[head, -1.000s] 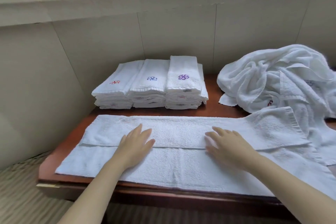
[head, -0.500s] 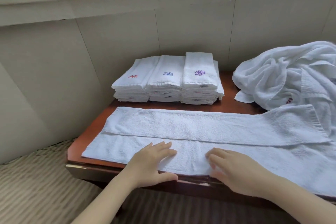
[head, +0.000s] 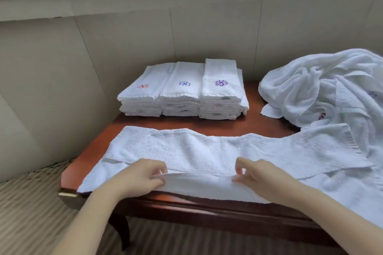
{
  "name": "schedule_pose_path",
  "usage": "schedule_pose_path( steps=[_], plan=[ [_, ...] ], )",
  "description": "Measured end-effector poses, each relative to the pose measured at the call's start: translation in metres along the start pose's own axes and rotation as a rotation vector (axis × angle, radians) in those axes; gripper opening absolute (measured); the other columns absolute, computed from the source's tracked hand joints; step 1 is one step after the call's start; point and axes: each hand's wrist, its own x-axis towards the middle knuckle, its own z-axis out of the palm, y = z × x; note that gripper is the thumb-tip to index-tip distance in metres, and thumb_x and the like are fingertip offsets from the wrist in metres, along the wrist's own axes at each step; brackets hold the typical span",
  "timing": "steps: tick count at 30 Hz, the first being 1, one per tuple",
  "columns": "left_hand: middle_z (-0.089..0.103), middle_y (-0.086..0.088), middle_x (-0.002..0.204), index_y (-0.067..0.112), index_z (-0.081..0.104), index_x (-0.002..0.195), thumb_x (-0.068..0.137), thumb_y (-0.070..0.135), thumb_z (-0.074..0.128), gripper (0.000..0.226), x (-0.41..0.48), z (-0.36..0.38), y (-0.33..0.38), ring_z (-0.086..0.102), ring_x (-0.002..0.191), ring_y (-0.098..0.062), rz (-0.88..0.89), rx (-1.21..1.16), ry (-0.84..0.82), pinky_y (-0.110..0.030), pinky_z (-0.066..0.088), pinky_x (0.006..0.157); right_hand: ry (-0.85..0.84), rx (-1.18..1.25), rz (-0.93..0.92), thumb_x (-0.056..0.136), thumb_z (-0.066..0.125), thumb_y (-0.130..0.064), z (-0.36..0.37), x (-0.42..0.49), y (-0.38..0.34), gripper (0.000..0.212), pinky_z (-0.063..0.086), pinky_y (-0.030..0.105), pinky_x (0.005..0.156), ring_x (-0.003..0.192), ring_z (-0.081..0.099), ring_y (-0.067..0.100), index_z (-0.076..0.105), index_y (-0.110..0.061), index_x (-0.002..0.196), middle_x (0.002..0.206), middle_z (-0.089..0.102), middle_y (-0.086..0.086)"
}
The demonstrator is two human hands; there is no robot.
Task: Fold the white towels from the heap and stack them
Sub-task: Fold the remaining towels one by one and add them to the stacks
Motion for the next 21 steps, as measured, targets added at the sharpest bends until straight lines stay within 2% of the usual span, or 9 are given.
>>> schedule_pose_path(
  steps=[3, 5, 7, 8, 10, 12, 14, 18, 21],
  plan=[
    [0.058, 0.014, 0.077, 0.038, 0.058, 0.076, 0.088, 0.027, 0.056, 0.016, -0.001, -0.019, -0.019, 0.051, 0.069, 0.005, -0.138, 0.031, -0.020, -0.010, 0.036, 0.058, -0.176, 0.134, 0.025, 0.080, 0.065, -0.055, -0.009, 0.002, 0.004, 0.031, 0.042, 0.025, 0.065, 0.064, 0.048, 0.008, 0.046, -0.033, 0.090, 0.072, 0.056, -0.009],
    [0.059, 0.016, 0.082, 0.036, 0.058, 0.077, 0.093, 0.032, 0.053, 0.017, 0.003, -0.029, -0.027, 0.052, 0.074, 0.004, -0.198, 0.002, 0.046, -0.012, 0.034, 0.060, -0.217, 0.112, -0.001, 0.085, 0.065, -0.045, -0.012, 0.007, 0.008, 0.029, 0.038, 0.024, 0.063, 0.062, 0.043, 0.008, 0.048, -0.021, 0.081, 0.070, 0.050, -0.008],
    [0.059, 0.016, 0.082, 0.035, 0.056, 0.077, 0.096, 0.032, 0.050, 0.020, 0.013, -0.033, -0.029, 0.053, 0.078, -0.002, -0.214, -0.025, 0.180, -0.016, 0.034, 0.063, -0.173, 0.094, 0.020, 0.092, 0.058, -0.034, -0.017, 0.019, 0.013, 0.030, 0.037, 0.026, 0.063, 0.063, 0.041, 0.010, 0.047, -0.014, 0.073, 0.069, 0.048, -0.005],
    [0.059, 0.015, 0.082, 0.034, 0.057, 0.078, 0.096, 0.031, 0.049, 0.020, 0.022, -0.034, -0.028, 0.054, 0.082, -0.007, -0.207, 0.021, 0.263, -0.020, 0.036, 0.067, -0.123, 0.095, 0.052, 0.093, 0.056, -0.031, -0.021, 0.026, 0.017, 0.031, 0.036, 0.026, 0.061, 0.063, 0.041, 0.012, 0.045, -0.015, 0.069, 0.068, 0.046, -0.005],
    [0.064, 0.011, 0.091, 0.030, 0.063, 0.090, 0.097, 0.030, 0.049, 0.016, 0.044, -0.033, -0.025, 0.055, 0.094, -0.015, -0.170, 0.238, 0.458, -0.029, 0.037, 0.085, 0.001, 0.118, 0.124, 0.093, 0.056, -0.028, -0.030, 0.041, 0.026, 0.034, 0.033, 0.026, 0.056, 0.061, 0.041, 0.014, 0.043, -0.015, 0.065, 0.064, 0.044, -0.005],
    [0.063, 0.008, 0.100, 0.026, 0.063, 0.102, 0.098, 0.030, 0.046, 0.018, 0.067, -0.028, -0.025, 0.051, 0.103, -0.017, -0.172, 0.435, 0.592, -0.037, 0.023, 0.104, 0.095, 0.120, 0.206, 0.091, 0.059, -0.027, -0.033, 0.054, 0.038, 0.027, 0.034, 0.026, 0.055, 0.061, 0.046, 0.015, 0.051, -0.014, 0.068, 0.066, 0.051, -0.005],
    [0.060, 0.006, 0.109, 0.026, 0.060, 0.110, 0.099, 0.033, 0.043, 0.021, 0.084, -0.019, -0.030, 0.046, 0.111, -0.017, -0.258, 0.492, 0.567, -0.040, 0.014, 0.109, 0.121, 0.064, 0.283, 0.089, 0.061, -0.030, -0.027, 0.066, 0.048, 0.021, 0.039, 0.028, 0.058, 0.069, 0.052, 0.015, 0.056, -0.018, 0.073, 0.076, 0.057, -0.004],
    [0.050, -0.003, 0.130, 0.028, 0.054, 0.120, 0.098, 0.045, 0.037, 0.032, 0.088, -0.002, -0.054, 0.040, 0.126, -0.025, -0.509, 0.346, 0.361, -0.049, 0.017, 0.108, 0.076, -0.047, 0.334, 0.092, 0.057, -0.033, -0.010, 0.086, 0.058, 0.026, 0.043, 0.030, 0.066, 0.078, 0.054, 0.019, 0.050, -0.021, 0.070, 0.079, 0.056, -0.007],
    [0.036, -0.006, 0.146, 0.025, 0.045, 0.132, 0.098, 0.045, 0.040, 0.040, 0.081, -0.003, -0.074, 0.022, 0.139, -0.027, -0.596, 0.274, 0.506, -0.055, 0.009, 0.112, 0.097, -0.121, 0.326, 0.093, 0.053, -0.032, -0.008, 0.094, 0.061, 0.025, 0.043, 0.030, 0.066, 0.080, 0.054, 0.020, 0.048, -0.020, 0.072, 0.079, 0.054, -0.008]
  ],
)
